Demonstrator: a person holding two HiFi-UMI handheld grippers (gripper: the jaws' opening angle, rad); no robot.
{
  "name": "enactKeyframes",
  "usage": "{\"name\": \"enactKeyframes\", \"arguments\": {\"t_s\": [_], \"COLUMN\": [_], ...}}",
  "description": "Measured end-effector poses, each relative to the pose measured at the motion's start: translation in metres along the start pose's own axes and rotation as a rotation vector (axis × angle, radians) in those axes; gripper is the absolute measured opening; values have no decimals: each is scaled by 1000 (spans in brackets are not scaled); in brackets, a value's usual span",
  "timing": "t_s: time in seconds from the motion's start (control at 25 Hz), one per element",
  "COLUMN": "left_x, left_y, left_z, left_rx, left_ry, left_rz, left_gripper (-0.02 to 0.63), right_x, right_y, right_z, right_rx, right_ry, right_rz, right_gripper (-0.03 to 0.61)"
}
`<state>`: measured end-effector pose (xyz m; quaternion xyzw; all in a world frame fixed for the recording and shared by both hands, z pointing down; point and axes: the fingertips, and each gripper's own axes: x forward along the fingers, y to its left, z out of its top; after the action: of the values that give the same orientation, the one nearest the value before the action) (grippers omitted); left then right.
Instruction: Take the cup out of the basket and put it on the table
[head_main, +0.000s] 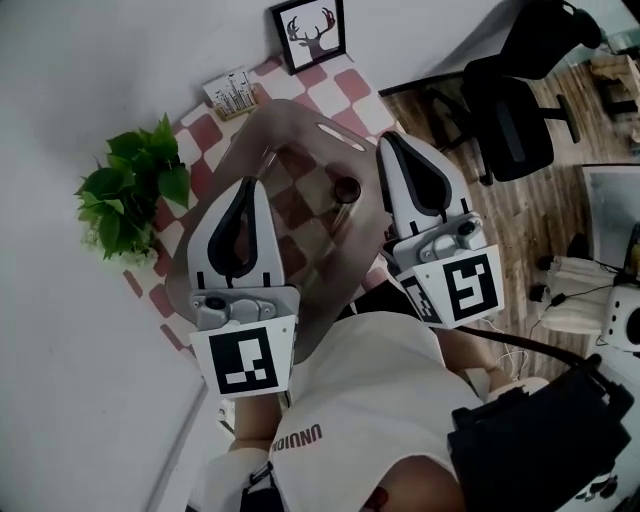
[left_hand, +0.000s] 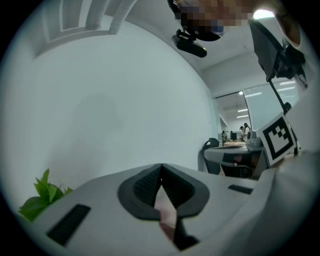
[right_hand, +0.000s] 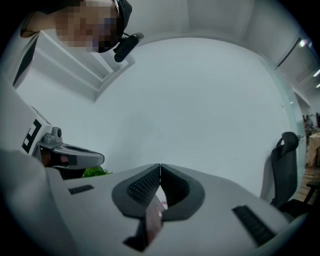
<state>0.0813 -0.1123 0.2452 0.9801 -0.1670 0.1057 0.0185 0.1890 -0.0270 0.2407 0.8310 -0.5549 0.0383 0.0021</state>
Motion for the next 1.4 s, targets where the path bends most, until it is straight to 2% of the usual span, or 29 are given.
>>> {"name": "enactKeyframes", "arguments": {"t_s": [0.32, 0.4, 0.64, 0.8, 0.92, 1.04, 1.24, 1.32, 1.4], "left_x": [-7, -9, 1, 11, 18, 29, 53, 59, 64], "left_y": [7, 4, -13, -25, -32, -42, -45, -49, -56], "left_z": [-9, -10, -21, -20, -18, -27, -68, -84, -96], "left_rx": [-47, -62, -67, -41, 11, 72, 173, 194, 179], "left_ry": [41, 33, 29, 24, 8, 11, 142, 177, 185], "left_rz": [167, 179, 118, 72, 58, 8, -6, -45, -103], "left_gripper": [12, 12, 14, 12, 14, 12, 14, 14, 14], "right_x": [25, 30, 36, 32, 28, 24, 18, 16, 15], "right_y": [2, 3, 6, -1, -10, -18, -28, -30, -31], "right_z": [4, 7, 6, 8, 12, 12, 11, 10, 10], "right_rx": [3, 7, 31, 57, 73, 83, 97, 99, 99], "right_ry": [8, 11, 30, 29, 15, 8, -10, -13, -13], "right_rz": [176, 234, 401, 465, 478, 477, 453, 443, 435], "right_gripper": [18, 18, 18, 18, 18, 18, 18, 18, 18]}}
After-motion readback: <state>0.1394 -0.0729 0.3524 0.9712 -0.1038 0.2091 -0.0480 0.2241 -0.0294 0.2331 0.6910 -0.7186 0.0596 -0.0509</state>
